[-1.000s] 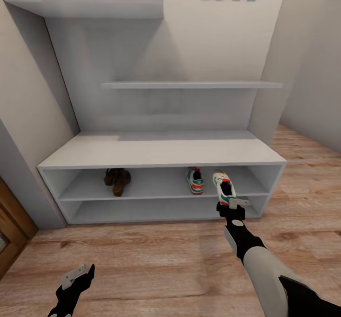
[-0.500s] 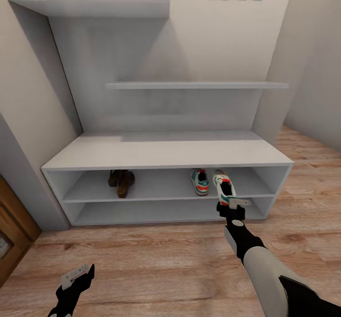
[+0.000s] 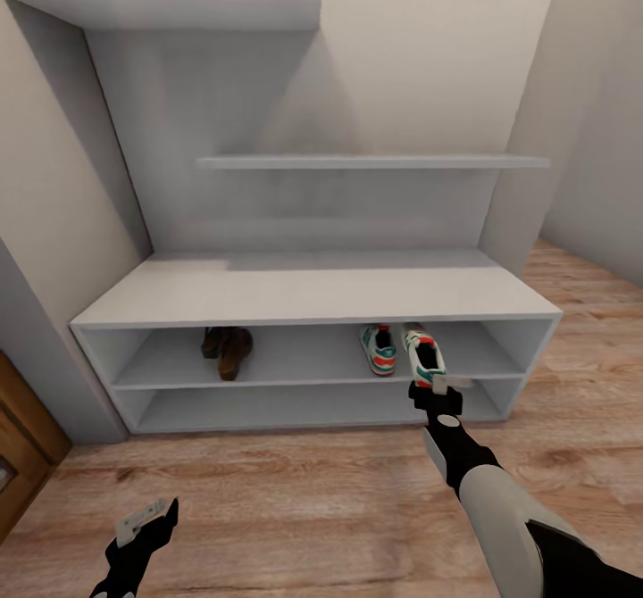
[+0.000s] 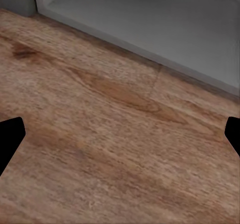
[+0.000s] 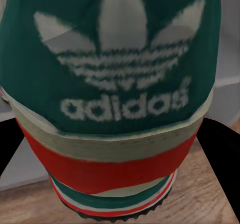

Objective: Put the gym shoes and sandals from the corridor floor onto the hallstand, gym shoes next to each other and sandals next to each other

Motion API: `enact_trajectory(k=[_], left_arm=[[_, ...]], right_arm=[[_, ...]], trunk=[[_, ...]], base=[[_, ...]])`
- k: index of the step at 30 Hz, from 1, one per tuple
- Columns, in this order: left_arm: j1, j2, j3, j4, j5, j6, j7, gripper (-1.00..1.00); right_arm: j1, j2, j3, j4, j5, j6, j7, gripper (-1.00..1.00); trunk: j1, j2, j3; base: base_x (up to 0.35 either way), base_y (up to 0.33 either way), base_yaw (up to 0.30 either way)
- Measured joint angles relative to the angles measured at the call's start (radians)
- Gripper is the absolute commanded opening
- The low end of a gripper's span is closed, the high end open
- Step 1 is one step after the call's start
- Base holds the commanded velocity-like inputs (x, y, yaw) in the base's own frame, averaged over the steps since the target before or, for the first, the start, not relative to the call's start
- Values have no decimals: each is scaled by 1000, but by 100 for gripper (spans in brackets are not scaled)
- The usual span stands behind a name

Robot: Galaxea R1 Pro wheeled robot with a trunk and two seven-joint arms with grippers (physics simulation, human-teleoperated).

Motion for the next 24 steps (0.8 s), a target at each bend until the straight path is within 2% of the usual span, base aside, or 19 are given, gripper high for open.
enact_trajectory(k=[6,14,24], left_arm=[[0,0,0,0,-3,-1,-1,100],[0,0,0,0,-32,0,0,100],[0,0,0,1,-35,0,0,100]], right_arm=[[0,0,0,0,0,0,0,-100],[0,0,0,0,0,0,0,-100],[0,1,1,0,0,0,0,-100]], trunk=[[0,0,0],[0,0,0],[0,0,0]], base=[[121,-66,0],[113,-14,0],[63,-1,0]])
